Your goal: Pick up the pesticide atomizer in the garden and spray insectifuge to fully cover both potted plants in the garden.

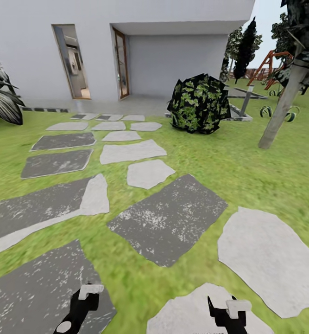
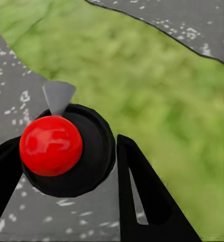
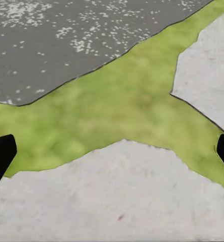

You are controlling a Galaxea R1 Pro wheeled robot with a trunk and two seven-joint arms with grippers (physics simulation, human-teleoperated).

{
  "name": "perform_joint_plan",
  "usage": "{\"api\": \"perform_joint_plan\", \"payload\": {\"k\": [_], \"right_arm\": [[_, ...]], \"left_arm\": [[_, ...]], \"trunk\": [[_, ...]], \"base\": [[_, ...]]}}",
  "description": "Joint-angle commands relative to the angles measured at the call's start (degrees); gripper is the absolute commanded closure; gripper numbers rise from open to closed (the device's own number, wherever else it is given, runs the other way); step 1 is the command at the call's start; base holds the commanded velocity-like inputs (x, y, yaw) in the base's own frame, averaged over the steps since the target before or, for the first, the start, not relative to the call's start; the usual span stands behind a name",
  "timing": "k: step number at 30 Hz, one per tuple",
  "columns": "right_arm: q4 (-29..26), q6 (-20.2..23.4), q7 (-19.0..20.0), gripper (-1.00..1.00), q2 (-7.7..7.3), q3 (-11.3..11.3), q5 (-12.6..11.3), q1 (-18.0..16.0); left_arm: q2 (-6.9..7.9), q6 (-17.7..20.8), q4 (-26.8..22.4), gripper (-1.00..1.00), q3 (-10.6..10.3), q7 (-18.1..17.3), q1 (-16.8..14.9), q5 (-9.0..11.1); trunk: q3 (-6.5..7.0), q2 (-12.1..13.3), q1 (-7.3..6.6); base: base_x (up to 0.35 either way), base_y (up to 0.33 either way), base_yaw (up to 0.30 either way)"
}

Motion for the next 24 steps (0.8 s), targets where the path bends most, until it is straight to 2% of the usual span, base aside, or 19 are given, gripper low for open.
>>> {"api": "perform_joint_plan", "payload": {"k": [1, 4, 24], "right_arm": [[0.05, -0.18, -0.02, -1.0, 0.01, -0.03, 0.01, -0.04], [0.05, -0.18, -0.01, -1.0, 0.03, -0.05, -0.06, -0.04], [0.14, -0.18, -0.06, -1.0, 0.22, 0.03, -0.07, -0.04]], "left_arm": [[0.14, -0.31, -0.01, 1.0, 0.11, -0.05, 0.81, -0.05], [0.33, -0.53, -0.08, 1.0, 0.28, -0.2, 2.58, 0.04], [0.38, -0.85, -0.03, 1.0, 0.26, 0.12, 4.41, -0.02]], "trunk": [[0.02, -0.02, -0.01], [0.13, -0.02, -0.01], [0.18, -0.02, -0.01]], "base": [[0.0, 0.0, -0.25], [0.0, 0.0, -0.273], [0.0, 0.0, -0.295]]}}
